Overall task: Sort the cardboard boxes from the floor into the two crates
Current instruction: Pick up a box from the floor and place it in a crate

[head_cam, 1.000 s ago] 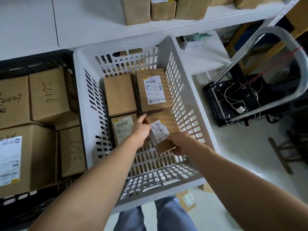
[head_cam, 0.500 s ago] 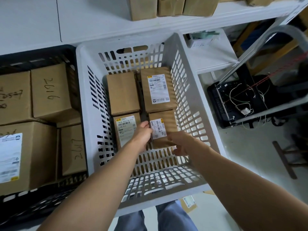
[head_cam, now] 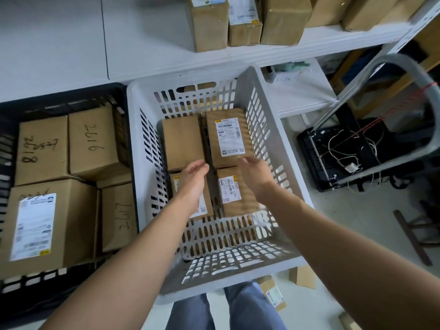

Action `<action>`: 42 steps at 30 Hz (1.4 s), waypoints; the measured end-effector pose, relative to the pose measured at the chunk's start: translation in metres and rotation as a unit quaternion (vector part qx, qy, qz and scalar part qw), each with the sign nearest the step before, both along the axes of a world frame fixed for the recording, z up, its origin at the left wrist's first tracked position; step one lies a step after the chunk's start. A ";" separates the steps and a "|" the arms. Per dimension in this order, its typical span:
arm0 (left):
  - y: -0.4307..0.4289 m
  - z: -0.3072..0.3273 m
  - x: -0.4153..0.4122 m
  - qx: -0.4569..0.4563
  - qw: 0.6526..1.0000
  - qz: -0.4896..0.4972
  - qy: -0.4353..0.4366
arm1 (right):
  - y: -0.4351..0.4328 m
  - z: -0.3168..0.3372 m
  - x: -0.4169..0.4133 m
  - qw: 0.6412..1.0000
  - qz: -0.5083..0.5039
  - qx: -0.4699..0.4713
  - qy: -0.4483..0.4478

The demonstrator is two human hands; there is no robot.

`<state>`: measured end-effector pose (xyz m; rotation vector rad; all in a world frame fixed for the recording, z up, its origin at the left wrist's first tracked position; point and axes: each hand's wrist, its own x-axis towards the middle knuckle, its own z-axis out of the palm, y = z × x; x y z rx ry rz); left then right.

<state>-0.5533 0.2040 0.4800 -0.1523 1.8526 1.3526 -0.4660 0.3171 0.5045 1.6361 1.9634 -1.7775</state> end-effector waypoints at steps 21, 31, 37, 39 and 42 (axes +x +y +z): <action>-0.025 0.157 0.148 0.282 0.876 -0.387 -0.056 | -0.124 0.133 0.195 0.846 -0.462 0.180 0.194; -0.043 0.112 0.297 0.214 0.819 -0.515 -0.135 | -0.181 0.079 0.342 0.764 -0.621 0.127 0.120; -0.051 0.053 0.357 0.128 0.853 -0.483 -0.154 | -0.190 0.020 0.416 0.756 -0.644 0.048 0.106; -0.053 0.038 0.377 0.102 0.866 -0.466 -0.153 | -0.191 0.005 0.442 0.759 -0.643 0.032 0.097; -0.051 0.017 0.413 0.075 0.879 -0.449 -0.141 | -0.190 -0.010 0.485 0.769 -0.632 0.018 0.093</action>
